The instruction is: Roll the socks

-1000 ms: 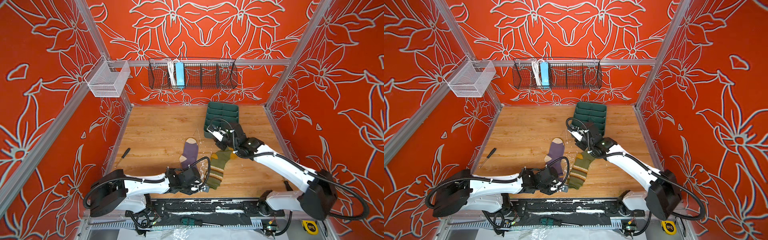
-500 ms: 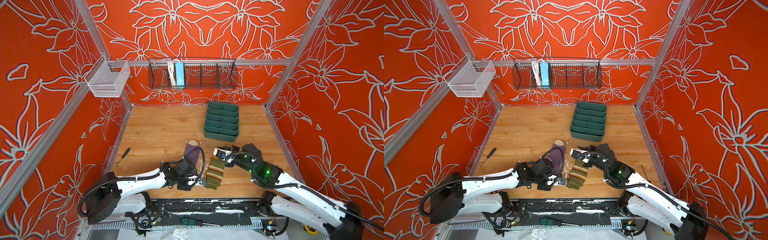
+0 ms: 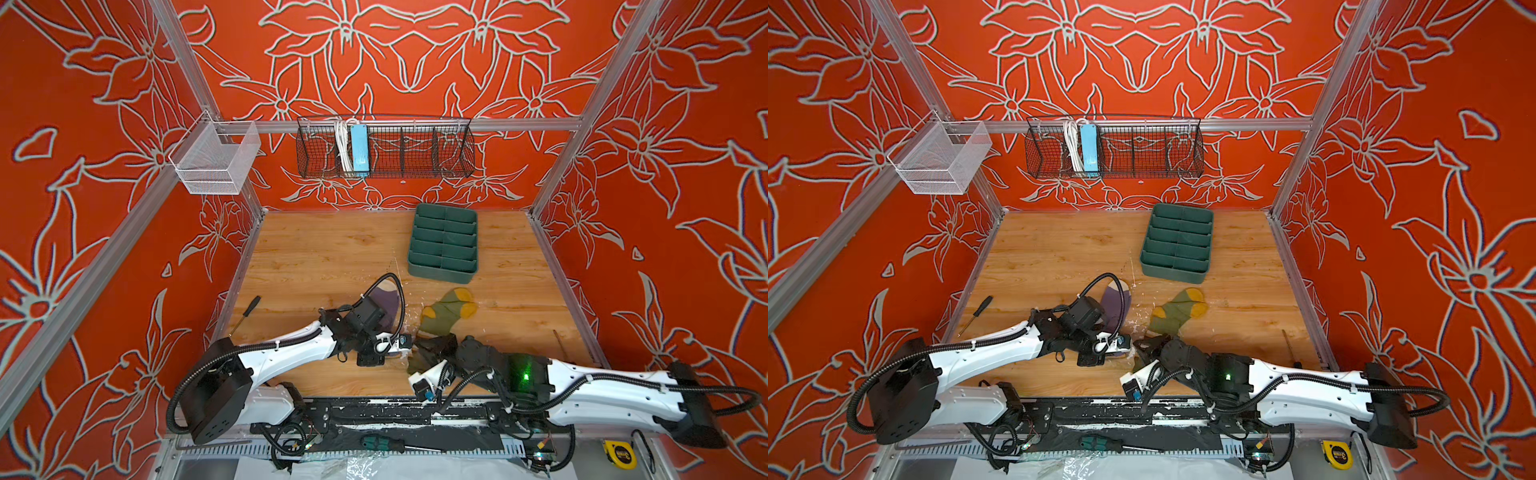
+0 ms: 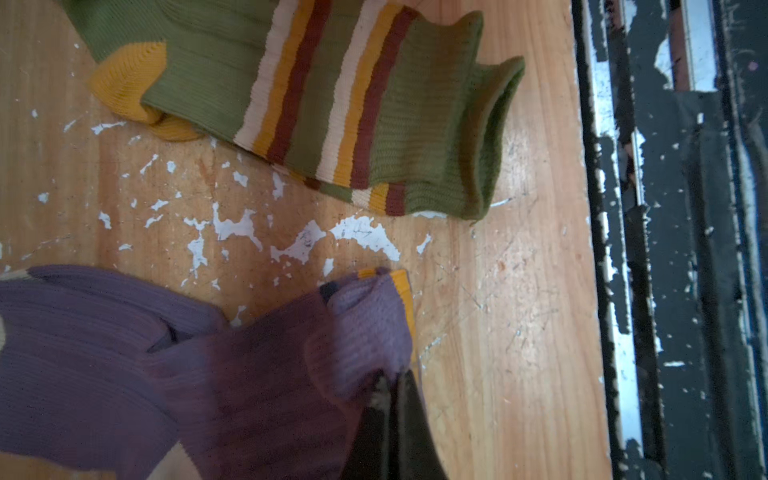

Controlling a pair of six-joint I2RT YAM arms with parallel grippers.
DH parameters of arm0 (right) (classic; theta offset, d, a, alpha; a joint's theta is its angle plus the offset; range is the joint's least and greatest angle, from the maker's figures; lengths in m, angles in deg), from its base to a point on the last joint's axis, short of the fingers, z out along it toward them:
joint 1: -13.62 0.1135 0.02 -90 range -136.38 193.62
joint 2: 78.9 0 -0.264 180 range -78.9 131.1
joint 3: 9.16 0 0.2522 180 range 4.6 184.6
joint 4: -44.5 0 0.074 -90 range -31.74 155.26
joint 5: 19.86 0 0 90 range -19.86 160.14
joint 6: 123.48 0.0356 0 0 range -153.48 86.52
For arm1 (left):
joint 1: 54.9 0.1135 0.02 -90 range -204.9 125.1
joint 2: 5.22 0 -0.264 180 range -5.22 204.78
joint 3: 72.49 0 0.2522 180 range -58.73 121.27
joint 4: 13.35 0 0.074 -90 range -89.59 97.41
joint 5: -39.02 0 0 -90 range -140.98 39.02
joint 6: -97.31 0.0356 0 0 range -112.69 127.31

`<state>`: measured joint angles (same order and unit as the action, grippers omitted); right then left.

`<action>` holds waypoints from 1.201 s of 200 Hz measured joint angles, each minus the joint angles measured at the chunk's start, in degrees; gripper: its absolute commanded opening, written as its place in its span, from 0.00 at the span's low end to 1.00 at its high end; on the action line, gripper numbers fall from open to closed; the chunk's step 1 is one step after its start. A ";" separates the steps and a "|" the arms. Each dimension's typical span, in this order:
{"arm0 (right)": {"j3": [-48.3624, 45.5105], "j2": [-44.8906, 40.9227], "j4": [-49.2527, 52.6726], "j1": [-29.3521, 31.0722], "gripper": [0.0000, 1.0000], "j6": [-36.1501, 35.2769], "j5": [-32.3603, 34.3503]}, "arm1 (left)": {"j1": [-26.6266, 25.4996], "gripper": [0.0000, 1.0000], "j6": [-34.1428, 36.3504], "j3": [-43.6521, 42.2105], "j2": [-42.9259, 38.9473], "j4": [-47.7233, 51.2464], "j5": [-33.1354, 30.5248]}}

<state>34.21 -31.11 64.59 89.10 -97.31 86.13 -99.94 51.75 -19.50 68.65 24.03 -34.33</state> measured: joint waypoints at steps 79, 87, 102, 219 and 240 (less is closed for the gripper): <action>-4.42 22.56 -18.49 0.79 0.45 18.25 -2.36 | 0.04 0.00 -1.14 -0.28 -1.27 0.11 0.85; -4.42 25.11 -21.66 0.79 0.47 18.56 -2.21 | 0.04 0.00 -1.20 -0.39 -1.57 0.07 1.01; -4.42 29.62 -27.02 0.79 0.48 18.67 -1.81 | 0.04 0.00 -1.22 -0.59 -2.03 0.09 1.20; -5.20 50.58 -54.40 -2.21 0.11 17.20 2.91 | 0.04 0.00 -1.55 -0.61 -2.14 0.79 2.14; -5.20 49.20 -51.32 -2.25 0.00 17.55 1.57 | 0.04 0.00 -2.16 -0.61 -2.19 0.52 2.12</action>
<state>29.00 18.09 13.27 86.85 -79.76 87.70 -99.89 49.59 -20.12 66.46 24.55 -32.21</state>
